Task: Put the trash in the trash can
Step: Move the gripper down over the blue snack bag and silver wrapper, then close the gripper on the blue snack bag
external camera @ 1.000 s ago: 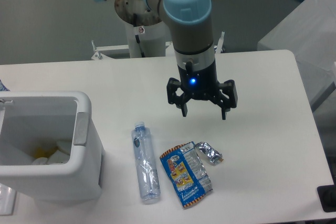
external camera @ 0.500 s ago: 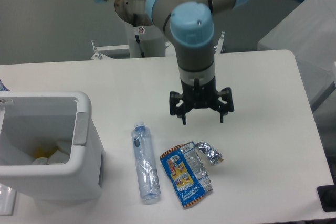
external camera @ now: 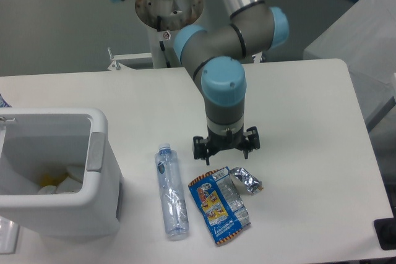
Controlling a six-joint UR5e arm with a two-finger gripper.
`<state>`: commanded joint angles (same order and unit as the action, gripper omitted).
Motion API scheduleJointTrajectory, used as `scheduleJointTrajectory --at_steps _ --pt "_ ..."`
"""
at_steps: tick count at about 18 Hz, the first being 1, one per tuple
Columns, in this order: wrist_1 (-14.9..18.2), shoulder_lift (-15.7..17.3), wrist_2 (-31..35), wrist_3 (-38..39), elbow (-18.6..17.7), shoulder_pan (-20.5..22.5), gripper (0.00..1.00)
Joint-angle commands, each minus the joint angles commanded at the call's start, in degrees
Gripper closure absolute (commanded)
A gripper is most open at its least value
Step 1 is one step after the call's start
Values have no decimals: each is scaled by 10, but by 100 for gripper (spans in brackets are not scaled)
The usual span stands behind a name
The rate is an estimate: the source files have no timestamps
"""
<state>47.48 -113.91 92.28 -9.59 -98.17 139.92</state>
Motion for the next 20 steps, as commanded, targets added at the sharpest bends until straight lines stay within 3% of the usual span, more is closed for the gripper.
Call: scheduleJointTrajectory --at_steps 8,20 --pt "-26 -41 4 50 10 13 0" --pt "-34 -76 44 84 10 19 2"
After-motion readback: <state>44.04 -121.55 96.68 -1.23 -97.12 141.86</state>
